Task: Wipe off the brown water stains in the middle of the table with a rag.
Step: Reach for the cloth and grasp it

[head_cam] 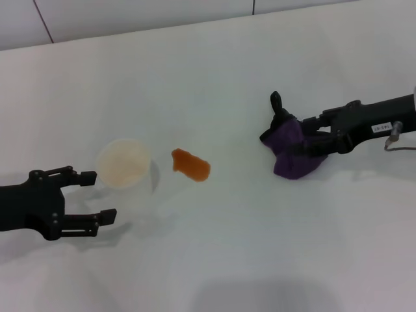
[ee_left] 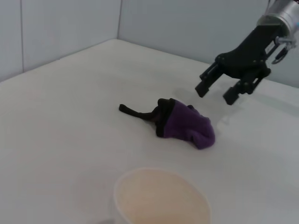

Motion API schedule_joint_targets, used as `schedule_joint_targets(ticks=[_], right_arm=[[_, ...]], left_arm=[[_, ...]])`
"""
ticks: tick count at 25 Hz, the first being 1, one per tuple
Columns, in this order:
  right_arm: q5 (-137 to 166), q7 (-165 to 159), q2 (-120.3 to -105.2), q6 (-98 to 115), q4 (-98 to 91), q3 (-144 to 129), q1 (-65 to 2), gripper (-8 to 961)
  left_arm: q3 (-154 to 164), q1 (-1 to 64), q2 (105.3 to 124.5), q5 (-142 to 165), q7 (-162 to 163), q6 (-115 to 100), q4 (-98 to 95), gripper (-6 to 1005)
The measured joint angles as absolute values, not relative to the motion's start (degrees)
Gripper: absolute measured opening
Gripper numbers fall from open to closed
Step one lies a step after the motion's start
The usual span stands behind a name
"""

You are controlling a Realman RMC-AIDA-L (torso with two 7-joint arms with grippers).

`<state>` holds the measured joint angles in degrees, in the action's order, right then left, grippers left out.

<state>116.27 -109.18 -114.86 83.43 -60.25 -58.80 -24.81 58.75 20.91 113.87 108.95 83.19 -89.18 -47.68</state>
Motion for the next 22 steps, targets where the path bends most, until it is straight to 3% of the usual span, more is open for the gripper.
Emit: schedule_joint_targets(ticks=[11,17,22], right_arm=[[128.61,-125.6,-114.98,82.45,-66.55,-63.92,-27.71,701],[133.37,-133.24,-115.07,81.69,-67.24,-67.46,-30.61,701],[136.72,-138.52,-115.2,80.81,-68.65,-70.98,-32.46,701]], left_arm=[[59.1,20.91,114.89,109.16,82.75,-89.48,-48.72,877],[58.91,19.86,117.92,113.27,83.21,-89.48,-54.05,877],[59.03,19.53,118.81,114.51,83.23,-90.18,-55.15,877]])
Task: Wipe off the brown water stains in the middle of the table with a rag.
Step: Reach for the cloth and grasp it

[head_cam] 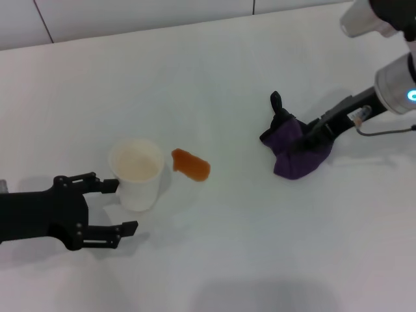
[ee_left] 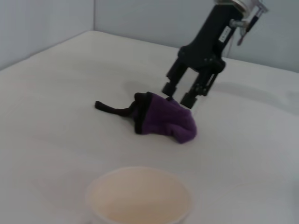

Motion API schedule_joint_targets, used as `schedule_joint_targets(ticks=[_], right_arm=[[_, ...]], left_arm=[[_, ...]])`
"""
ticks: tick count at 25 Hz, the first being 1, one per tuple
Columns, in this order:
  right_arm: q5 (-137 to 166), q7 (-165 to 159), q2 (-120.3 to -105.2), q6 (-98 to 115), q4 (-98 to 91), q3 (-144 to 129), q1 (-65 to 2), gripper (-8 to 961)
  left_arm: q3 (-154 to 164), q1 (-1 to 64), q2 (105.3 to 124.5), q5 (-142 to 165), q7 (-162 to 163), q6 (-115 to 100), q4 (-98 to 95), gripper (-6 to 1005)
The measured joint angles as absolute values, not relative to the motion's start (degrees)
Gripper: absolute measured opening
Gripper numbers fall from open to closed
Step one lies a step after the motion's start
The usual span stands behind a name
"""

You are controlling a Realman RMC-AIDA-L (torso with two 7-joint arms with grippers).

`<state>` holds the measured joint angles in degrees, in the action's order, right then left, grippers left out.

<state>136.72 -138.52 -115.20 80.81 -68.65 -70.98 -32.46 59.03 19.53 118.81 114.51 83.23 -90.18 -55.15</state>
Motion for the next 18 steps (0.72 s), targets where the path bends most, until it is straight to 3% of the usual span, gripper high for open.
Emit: schedule_joint_targets(ticks=[18], right_arm=[[142.42,-147.09,-115.35,77.11,-64.58,-77.33,-38.98,688]], left_arm=[[59.54,21.06,119.0,114.64,82.84,-91.7,-54.59,876]])
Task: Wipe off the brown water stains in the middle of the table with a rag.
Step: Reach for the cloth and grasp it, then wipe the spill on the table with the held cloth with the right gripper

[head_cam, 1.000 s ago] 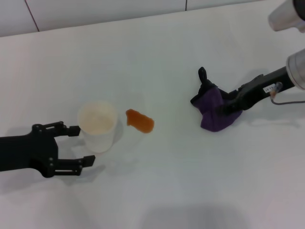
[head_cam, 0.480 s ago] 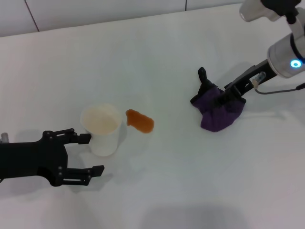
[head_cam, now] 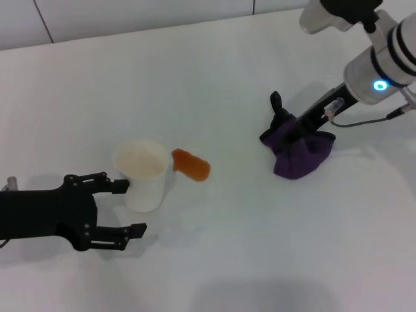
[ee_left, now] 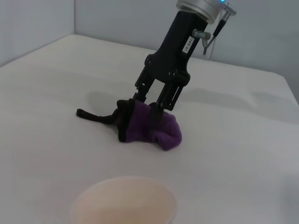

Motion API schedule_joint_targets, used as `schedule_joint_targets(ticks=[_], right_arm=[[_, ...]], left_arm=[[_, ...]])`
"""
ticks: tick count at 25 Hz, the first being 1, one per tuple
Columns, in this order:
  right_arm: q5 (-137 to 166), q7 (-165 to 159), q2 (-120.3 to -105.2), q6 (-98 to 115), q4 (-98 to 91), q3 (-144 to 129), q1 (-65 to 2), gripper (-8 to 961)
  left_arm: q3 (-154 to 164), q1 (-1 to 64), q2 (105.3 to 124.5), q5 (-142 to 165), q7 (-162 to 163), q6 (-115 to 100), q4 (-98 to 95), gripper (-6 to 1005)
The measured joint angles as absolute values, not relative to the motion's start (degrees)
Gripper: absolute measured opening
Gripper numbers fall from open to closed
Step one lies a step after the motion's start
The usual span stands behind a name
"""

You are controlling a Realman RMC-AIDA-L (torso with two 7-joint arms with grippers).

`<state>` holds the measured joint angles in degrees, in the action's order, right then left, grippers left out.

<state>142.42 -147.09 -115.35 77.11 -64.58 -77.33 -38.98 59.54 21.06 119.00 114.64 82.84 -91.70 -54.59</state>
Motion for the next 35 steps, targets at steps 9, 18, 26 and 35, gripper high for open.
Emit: schedule_joint_targets(ticks=[9,18,26,35], right_arm=[[142.32,-146.7,-115.39,75.26,-62.35,-78.98,-40.27,576],[142.75,-146.49,-115.4,74.74,-60.7,-81.08,-40.98,287],[142.82,-146.37,-115.4,73.84,-59.61,-81.18,-41.08,81],[139.46,-143.05,-115.46,74.28,-61.44,-87.17,-41.46,70]], left_arm=[[59.77,21.72,119.0,114.72,82.8,-91.16,-54.59,876],[59.77,21.94,119.0,114.78,82.79,-91.14,-54.86,876],[59.85,22.21,119.0,114.79,82.79,-91.14,-54.63,876],[60.61,22.27,119.0,114.79,82.84,-91.28,-54.57,876]])
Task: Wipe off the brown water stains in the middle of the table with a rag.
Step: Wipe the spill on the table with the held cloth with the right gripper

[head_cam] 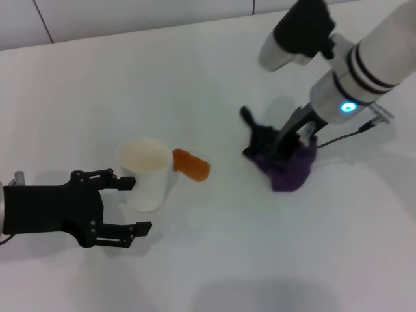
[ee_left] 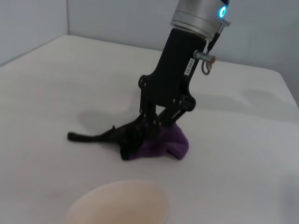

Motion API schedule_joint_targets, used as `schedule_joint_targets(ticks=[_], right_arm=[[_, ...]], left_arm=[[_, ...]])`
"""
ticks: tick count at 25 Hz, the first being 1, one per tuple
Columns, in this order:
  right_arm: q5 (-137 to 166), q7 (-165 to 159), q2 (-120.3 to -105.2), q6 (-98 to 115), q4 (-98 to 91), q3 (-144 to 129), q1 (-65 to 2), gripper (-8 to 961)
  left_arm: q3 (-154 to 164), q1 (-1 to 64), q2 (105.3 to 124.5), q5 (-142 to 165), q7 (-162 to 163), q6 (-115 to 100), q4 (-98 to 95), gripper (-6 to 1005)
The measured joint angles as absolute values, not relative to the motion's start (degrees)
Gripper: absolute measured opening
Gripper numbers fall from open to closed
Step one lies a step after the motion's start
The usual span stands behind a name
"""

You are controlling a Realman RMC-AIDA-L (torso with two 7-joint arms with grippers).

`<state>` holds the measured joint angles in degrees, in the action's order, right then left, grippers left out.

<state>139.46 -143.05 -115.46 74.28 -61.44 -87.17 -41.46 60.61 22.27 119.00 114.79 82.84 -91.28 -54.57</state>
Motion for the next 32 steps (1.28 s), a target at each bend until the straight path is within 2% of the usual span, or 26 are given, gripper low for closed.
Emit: schedule_joint_targets(ticks=[14,32], right_arm=[[134.07,-141.19,-116.03,73.83,-61.3,-97.61,-45.54,68],[133.59,-141.01,-115.91,74.17,-63.06,-97.43,-45.61,68]], left_arm=[[62.2,22.32,119.18,114.54,83.21,-91.16,-54.58,876],[63.01,20.09,119.18,114.43,84.09,-92.47,-55.13,876]])
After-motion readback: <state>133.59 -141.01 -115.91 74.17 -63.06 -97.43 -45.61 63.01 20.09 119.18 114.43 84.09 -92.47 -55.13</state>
